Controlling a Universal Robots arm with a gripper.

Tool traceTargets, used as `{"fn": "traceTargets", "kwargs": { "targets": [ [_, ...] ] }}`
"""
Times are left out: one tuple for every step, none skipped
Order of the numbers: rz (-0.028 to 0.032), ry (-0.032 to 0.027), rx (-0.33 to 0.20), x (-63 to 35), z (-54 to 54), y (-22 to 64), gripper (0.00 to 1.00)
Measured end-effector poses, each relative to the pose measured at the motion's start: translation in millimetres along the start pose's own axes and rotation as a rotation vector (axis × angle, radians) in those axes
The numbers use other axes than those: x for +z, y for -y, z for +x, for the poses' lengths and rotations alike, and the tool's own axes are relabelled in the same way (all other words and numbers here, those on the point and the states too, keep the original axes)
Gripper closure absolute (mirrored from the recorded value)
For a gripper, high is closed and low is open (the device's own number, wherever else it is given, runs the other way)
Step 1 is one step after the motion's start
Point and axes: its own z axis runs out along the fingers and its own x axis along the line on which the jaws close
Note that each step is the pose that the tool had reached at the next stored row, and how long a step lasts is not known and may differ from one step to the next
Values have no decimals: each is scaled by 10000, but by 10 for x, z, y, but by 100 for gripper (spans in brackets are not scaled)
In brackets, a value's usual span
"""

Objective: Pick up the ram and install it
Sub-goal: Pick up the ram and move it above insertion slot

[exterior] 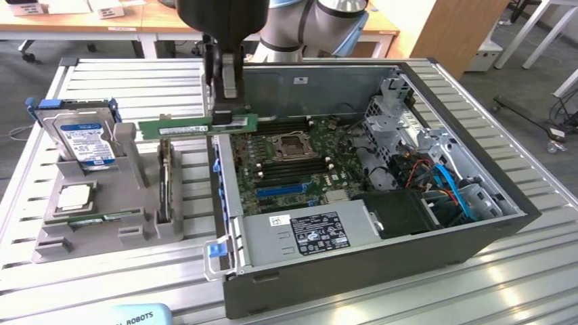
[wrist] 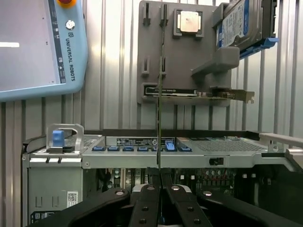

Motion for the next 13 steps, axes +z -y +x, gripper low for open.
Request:
{"fn": "traceTargets", "kwargs": {
  "targets": [
    [0, 6, -1, -1, 0, 29, 88],
    [0, 14, -1, -2, 0, 58, 88],
    [0, 20, 0, -3, 0, 86, 88],
    [0, 27, 0, -4, 0, 116, 88],
    [0, 34, -1, -5, 0, 146, 88],
    [1, 42, -2, -6, 0, 182, 88],
    [0, 48, -4, -7, 1, 217, 88],
    [0, 53, -4, -9, 1, 252, 88],
    [0, 58, -4, -10, 1, 287, 88],
    [0, 63, -4, -11, 1, 321, 88],
    [0, 69, -5, -12, 1, 356, 88],
    [0, 74, -8, -13, 1, 393, 88],
    [-1, 79, -9, -15, 1, 427, 88]
  ]
}}
